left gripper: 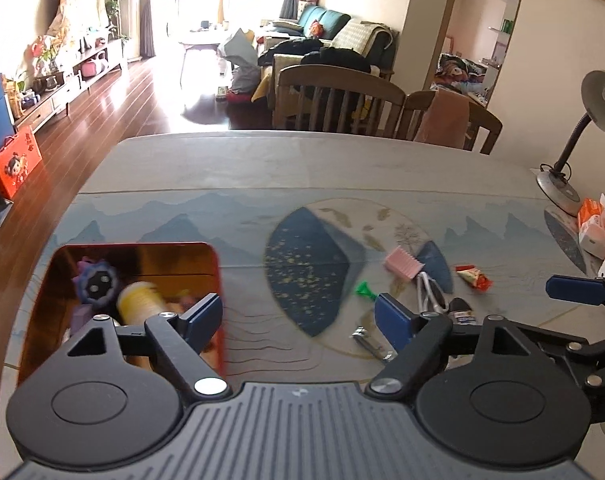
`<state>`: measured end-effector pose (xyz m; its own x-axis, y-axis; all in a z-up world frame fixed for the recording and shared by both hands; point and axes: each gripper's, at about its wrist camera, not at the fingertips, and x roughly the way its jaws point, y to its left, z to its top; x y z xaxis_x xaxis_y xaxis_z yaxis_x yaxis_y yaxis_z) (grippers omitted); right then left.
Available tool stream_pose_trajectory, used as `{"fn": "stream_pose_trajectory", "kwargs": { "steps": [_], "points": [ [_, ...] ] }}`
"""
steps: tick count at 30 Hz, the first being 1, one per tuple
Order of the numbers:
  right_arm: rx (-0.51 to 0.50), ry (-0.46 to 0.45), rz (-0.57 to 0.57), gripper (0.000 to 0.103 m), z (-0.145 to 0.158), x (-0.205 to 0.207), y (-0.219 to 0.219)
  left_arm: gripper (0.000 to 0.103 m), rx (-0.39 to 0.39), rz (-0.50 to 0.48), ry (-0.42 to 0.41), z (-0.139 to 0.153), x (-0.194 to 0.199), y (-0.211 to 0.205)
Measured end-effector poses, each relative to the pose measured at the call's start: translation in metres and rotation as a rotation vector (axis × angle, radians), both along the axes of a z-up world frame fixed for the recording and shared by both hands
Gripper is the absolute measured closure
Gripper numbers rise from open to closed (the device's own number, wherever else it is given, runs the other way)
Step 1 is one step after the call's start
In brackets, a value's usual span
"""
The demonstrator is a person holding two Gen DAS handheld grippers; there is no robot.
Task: Organize rigid objects
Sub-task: 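Grasp the silver nail clipper with the left tool while the right tool grasps the red snack packet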
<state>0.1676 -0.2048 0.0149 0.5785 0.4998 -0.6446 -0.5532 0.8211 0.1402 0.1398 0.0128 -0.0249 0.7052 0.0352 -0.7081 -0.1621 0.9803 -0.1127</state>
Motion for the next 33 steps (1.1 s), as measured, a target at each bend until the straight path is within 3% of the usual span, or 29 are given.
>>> {"fn": "stream_pose_trajectory", "kwargs": {
  "steps": [8, 15, 30, 33],
  "points": [
    [-0.029, 0.009, -0.034, 0.000, -0.010, 0.018, -0.039, 0.018, -0.007, 0.003, 0.031, -0.015, 0.017, -0.028],
    [-0.070, 0.022, -0.071, 0.000, -0.026, 0.044, -0.066, 0.017, -0.013, 0.022, 0.124, -0.043, 0.038, -0.046],
    [-0.167, 0.060, -0.082, 0.004, -0.068, 0.098, -0.077, 0.017, 0.001, 0.124, 0.245, -0.092, 0.071, -0.061],
    [-0.167, 0.070, -0.071, 0.011, -0.073, 0.108, -0.075, 0.017, 0.006, 0.137, 0.263, -0.098, 0.075, -0.062]
  ]
}}
